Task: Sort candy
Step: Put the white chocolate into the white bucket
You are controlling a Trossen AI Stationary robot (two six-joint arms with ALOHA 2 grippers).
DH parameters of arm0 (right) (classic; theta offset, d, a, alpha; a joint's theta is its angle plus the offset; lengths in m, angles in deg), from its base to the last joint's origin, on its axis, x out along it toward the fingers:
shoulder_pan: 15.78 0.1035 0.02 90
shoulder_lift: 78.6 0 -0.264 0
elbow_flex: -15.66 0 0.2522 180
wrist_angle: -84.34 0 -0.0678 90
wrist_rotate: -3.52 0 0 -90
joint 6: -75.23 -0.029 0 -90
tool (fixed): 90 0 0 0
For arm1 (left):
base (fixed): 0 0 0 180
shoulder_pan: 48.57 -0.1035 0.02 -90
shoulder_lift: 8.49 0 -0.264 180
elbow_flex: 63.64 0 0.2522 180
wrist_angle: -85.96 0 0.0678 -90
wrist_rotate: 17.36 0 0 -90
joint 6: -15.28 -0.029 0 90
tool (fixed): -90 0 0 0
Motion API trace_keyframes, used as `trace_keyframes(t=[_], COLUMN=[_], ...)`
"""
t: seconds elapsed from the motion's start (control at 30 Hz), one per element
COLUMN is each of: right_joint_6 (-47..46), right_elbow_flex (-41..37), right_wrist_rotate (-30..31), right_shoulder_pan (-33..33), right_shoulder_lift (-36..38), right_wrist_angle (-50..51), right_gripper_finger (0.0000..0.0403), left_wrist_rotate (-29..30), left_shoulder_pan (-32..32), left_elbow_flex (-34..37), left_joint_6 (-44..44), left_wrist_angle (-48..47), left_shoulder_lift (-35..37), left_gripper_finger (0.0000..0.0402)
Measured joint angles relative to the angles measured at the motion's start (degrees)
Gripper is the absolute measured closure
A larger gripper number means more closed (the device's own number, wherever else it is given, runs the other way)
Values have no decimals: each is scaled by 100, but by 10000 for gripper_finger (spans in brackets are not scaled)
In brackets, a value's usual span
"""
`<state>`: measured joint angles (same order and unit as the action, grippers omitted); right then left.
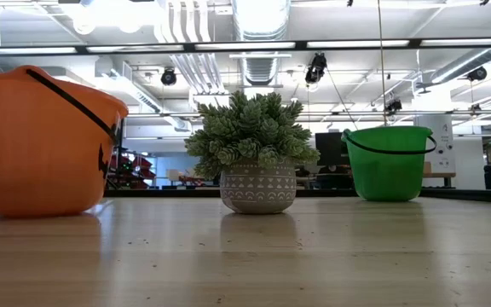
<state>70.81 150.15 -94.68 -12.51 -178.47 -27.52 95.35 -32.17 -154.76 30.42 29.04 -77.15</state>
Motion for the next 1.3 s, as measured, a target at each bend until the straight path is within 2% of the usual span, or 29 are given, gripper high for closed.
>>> trace_keyframes(t=[0.17, 0.3, 0.63, 0.9, 1.03, 1.17, 1.3], right_joint_6=[-11, -266, -813, -1129, -1258, -1317, -1378], right_elbow_flex=[-8, -13, -15, -15, -15, -15, -15], right_wrist_rotate=[37, 77, 384, 397, 398, 399, 399], right_shoulder_pan=[-13, -20, -26, -26, -26, -26, -28], right_shoulder_lift=[225, 419, 501, 487, 487, 487, 487], right_wrist_angle=[787, 1160, 1612, 1615, 1595, 1518, 1520], right_gripper_finger=[205, 207, 209, 211, 211, 211, 211], left_wrist_rotate=[-1415, -2030, -2191, -2085, -2061, -2057, -2506], left_shoulder_pan=[126, 408, 1635, 2680, 2941, 2966, 2990], left_elbow_flex=[-278, -268, -41, 448, 940, 1407, 1737], left_joint_6=[791, 1261, 2613, 3814, 4113, 4107, 4295], left_wrist_angle=[-973, -1158, -1693, -1638, -1297, -569, -44], left_shoulder_lift=[18, 21, 24, 26, 26, 26, 26], left_gripper_finger=[396, 396, 396, 396, 396, 396, 391])
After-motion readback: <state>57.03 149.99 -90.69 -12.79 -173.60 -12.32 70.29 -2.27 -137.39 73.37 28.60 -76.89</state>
